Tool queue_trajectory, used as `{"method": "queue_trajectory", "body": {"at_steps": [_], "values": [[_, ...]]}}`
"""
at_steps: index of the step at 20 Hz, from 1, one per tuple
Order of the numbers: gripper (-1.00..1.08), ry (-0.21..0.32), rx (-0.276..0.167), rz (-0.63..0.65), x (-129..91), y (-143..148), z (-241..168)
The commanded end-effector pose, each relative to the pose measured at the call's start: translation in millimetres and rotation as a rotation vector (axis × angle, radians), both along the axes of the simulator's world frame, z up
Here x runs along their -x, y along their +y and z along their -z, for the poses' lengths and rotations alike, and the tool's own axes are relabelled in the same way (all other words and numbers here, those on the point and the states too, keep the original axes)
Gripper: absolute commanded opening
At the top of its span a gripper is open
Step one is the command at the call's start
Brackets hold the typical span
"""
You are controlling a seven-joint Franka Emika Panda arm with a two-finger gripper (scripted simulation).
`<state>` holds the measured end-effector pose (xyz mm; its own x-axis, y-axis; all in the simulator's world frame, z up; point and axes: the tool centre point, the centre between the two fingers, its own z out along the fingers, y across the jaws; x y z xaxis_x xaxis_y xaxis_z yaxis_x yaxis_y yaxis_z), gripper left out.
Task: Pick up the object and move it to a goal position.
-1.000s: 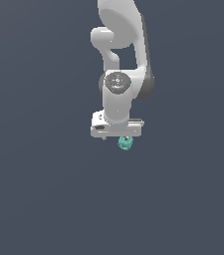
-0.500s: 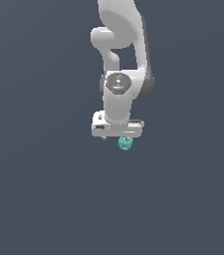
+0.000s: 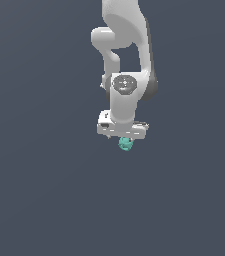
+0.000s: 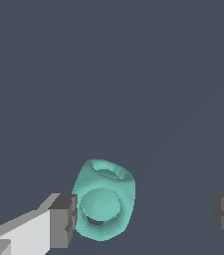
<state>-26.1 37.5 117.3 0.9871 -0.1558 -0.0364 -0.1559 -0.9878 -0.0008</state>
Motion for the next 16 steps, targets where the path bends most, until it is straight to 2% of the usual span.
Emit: {"method": "queue_trajectory", "body": {"at_steps": [1, 9, 16], "values": [[1.00, -0.005, 0.003, 0.049, 4.4, 6.3, 4.6], [1.00, -0.022, 0.009, 0.209, 19.2, 24.7, 18.6], [1.00, -0.031, 0.012, 0.293, 27.5, 33.7, 25.4]]}}
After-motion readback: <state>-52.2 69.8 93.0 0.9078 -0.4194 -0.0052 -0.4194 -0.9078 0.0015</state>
